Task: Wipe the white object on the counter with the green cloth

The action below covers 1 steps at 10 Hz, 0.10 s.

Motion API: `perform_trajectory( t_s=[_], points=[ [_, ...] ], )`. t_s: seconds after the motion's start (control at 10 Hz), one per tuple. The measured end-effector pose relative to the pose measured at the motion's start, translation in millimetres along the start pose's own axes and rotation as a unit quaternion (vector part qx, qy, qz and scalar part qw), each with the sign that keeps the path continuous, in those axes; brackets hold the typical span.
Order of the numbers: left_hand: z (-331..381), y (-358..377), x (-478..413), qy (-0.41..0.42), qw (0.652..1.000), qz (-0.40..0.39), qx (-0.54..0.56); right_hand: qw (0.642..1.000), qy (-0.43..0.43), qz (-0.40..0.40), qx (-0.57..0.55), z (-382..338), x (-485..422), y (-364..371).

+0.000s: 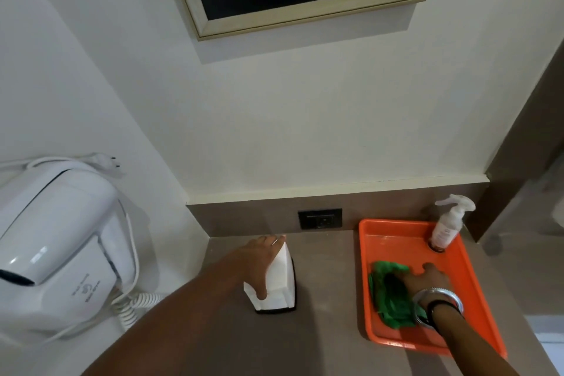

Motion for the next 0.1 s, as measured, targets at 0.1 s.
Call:
perform_trajectory(
  t_s=[0.1],
  points=[
    [0.8, -3.4, 3.7, 0.006, 1.0, 0.001, 0.001, 0.991, -0.086, 0.086, -0.064, -24.8, 24.3, -20.3]
  ],
)
Point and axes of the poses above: each hand's wrist, its own x-axis away from the middle knuckle, its own y-axis out of the palm, z = x × y, the point moved 1 cm from there along -x, towards the middle knuckle, and after that the axes turned 9 degrees about x, right-handed, at the moved point
